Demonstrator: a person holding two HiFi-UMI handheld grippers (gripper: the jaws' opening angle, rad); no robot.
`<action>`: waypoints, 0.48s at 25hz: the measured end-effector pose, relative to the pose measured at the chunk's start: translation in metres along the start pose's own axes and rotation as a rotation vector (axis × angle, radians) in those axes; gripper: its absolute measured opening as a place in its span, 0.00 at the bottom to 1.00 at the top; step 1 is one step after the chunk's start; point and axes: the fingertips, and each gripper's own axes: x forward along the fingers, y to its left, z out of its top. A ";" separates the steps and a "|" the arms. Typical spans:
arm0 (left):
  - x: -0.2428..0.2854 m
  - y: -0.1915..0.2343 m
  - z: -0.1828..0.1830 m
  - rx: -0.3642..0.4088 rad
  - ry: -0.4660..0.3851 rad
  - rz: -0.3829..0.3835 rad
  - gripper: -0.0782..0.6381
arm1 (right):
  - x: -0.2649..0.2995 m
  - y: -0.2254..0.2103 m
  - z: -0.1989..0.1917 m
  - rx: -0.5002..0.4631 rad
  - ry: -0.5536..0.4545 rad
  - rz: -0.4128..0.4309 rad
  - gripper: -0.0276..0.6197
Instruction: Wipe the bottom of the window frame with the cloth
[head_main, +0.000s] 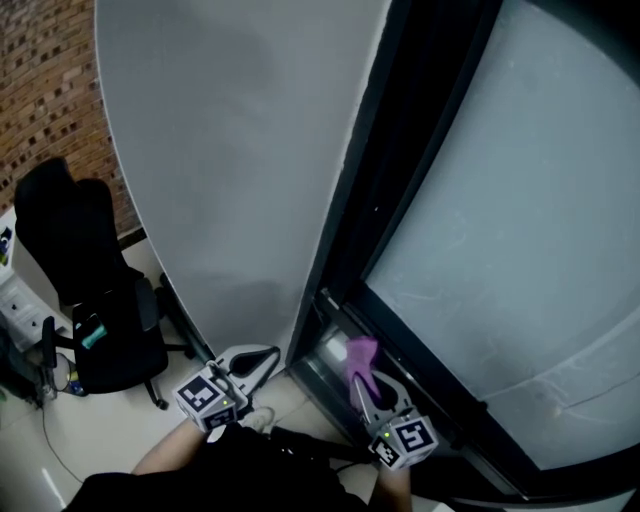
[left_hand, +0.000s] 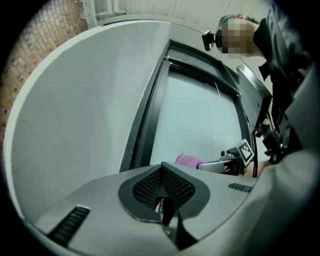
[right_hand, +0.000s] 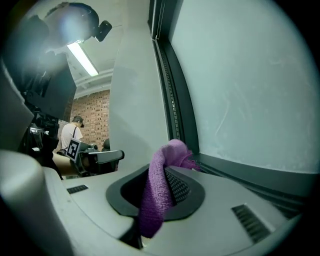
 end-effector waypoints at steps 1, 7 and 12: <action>-0.004 0.002 -0.001 -0.009 -0.003 0.017 0.11 | 0.001 0.000 0.003 -0.008 -0.012 -0.003 0.14; -0.018 0.007 0.000 0.004 -0.015 0.077 0.11 | 0.008 -0.006 0.009 -0.027 -0.044 -0.007 0.14; -0.020 0.006 0.009 0.027 -0.033 0.089 0.11 | 0.008 -0.001 0.016 -0.068 -0.062 0.007 0.14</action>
